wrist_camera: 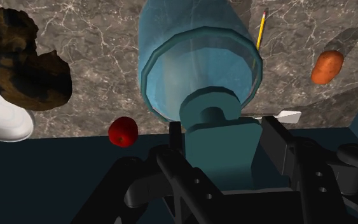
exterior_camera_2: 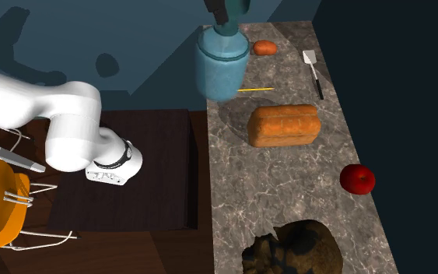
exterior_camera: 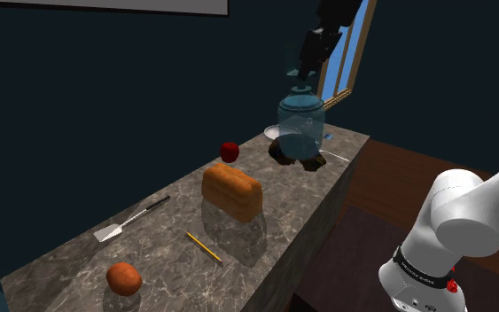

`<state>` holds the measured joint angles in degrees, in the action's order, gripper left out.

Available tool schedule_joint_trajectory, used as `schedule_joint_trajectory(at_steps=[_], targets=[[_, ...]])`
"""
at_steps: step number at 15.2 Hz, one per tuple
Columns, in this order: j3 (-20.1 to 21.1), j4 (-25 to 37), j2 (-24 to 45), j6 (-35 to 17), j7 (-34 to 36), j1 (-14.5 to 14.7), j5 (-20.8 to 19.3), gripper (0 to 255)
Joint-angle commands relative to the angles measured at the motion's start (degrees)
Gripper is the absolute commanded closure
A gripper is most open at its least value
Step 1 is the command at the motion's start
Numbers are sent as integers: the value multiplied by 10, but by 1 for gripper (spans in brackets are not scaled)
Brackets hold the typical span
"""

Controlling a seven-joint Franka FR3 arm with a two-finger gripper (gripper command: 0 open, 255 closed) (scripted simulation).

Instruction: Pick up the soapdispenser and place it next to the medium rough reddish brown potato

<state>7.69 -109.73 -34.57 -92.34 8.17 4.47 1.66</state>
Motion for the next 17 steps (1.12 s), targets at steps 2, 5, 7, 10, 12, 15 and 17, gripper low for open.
schedule_joint_trajectory(at_steps=[2, 5, 7, 10, 12, 15, 17], targets=[[0, 34, 12, 22, -1, -1, -1, 255], [0, 71, 27, 44, 0, -2, -3, 255], [10, 67, 30, 36, 12, -1, -1, 255], [42, 46, 39, 7, 47, 5, 3, 255], [64, 36, 48, -13, 71, 8, 5, 255], [97, 26, 66, -42, 108, 13, 6, 255], [119, 23, 82, -60, 133, 15, 4, 255]])
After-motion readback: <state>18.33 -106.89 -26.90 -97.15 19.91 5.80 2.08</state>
